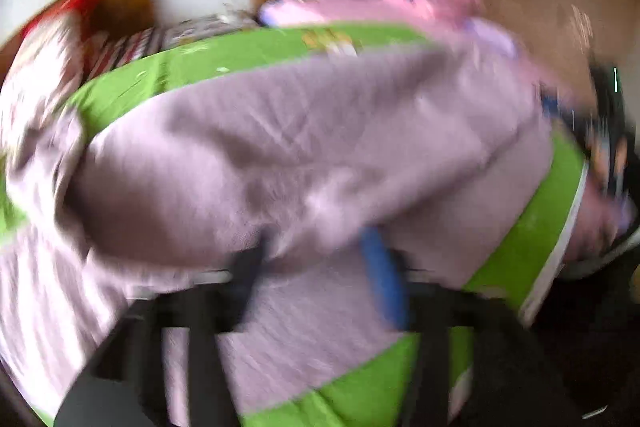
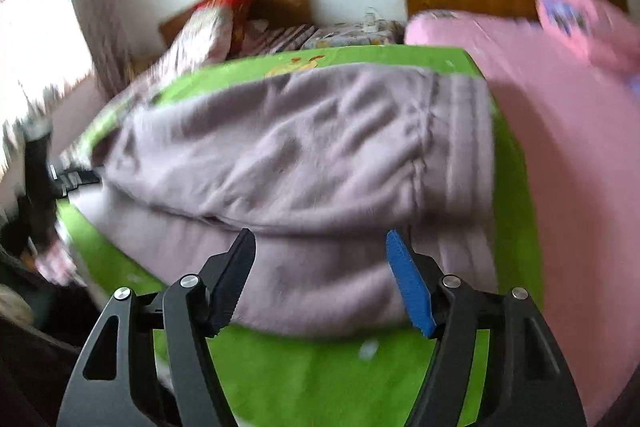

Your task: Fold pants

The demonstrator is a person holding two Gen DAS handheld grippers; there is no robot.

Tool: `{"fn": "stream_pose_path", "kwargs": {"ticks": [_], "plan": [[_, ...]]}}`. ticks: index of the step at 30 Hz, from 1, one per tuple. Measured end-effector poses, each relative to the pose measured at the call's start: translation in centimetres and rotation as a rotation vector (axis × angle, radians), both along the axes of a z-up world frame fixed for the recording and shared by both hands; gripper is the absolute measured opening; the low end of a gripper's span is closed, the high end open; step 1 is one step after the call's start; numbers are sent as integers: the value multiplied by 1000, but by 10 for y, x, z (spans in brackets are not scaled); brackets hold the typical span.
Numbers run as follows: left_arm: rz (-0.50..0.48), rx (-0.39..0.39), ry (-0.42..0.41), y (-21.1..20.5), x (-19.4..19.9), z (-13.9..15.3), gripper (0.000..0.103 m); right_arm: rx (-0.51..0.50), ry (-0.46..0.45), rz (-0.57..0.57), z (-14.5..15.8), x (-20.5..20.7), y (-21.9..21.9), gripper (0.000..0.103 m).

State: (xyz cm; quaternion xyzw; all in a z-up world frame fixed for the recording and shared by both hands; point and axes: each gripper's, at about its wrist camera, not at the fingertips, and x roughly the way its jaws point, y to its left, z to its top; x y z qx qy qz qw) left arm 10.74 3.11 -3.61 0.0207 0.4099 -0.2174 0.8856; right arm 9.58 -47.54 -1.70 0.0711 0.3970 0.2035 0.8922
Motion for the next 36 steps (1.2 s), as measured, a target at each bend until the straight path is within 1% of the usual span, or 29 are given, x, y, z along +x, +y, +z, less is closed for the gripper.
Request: {"fn": "stream_pose_path", "kwargs": {"ticks": [1, 2, 3, 4, 5, 6, 7, 8, 10, 11, 14, 15, 16, 17, 18, 19, 21, 23, 25, 27, 28, 29, 31, 32, 34, 36], "plan": [[58, -96, -22, 9, -4, 7, 86, 28, 1, -10, 0, -4, -3, 66], [98, -186, -28, 17, -7, 12, 87, 72, 2, -22, 2, -6, -6, 66], [140, -269, -26, 24, -10, 14, 87, 144, 8, -34, 2, -9, -7, 66], [206, -356, -17, 34, -10, 12, 87, 200, 23, -43, 2, -6, -7, 66], [253, -408, -2, 42, -8, 9, 87, 264, 53, -51, -1, 1, -7, 66], [291, -455, 20, 46, -4, 4, 87, 291, 72, -60, -3, 9, -4, 66], [336, -500, 57, 51, -1, -4, 87, 296, 83, -73, -6, 6, -1, 66], [376, -515, 90, 52, 3, -10, 87, 294, 108, -99, -9, 15, -1, 66], [433, -529, 131, 55, 8, -16, 87, 268, 216, -198, -24, 30, -6, 64], [448, -540, 133, 55, 8, -17, 87, 283, 238, -224, -27, 37, -10, 64], [486, -562, 126, 53, 9, -18, 87, 326, 213, -276, -28, 46, -20, 64], [495, -566, 126, 55, 9, -18, 87, 356, 177, -304, -27, 48, -24, 60], [508, -573, 129, 57, 11, -19, 87, 355, 157, -317, -27, 46, -27, 50], [515, -578, 130, 57, 11, -20, 87, 327, 156, -329, -28, 50, -27, 46], [522, -582, 128, 56, 16, -19, 87, 321, 155, -335, -30, 50, -28, 41], [527, -581, 121, 59, 10, -22, 86, 322, 153, -339, -31, 50, -28, 39], [543, -584, 125, 63, 15, -24, 85, 313, 145, -328, -33, 49, -31, 35], [565, -580, 129, 63, 24, -23, 81, 312, 140, -318, -36, 45, -35, 35], [597, -562, 145, 65, 29, -24, 73, 316, 141, -313, -38, 43, -37, 35], [626, -578, 163, 68, 27, -23, 73, 320, 147, -318, -40, 40, -38, 35], [642, -570, 162, 69, 22, -19, 73, 319, 148, -319, -40, 39, -38, 36], [653, -549, 147, 69, 18, -15, 73, 318, 148, -319, -40, 37, -37, 36], [681, -480, 119, 70, 12, -8, 73, 324, 148, -321, -41, 37, -37, 36], [691, -472, 116, 71, 11, -8, 73, 328, 148, -321, -43, 37, -38, 36], [730, -463, 135, 79, 13, -15, 73, 331, 151, -320, -43, 36, -38, 36], [743, -476, 137, 83, 13, -22, 73, 325, 157, -316, -42, 37, -38, 36]]}}
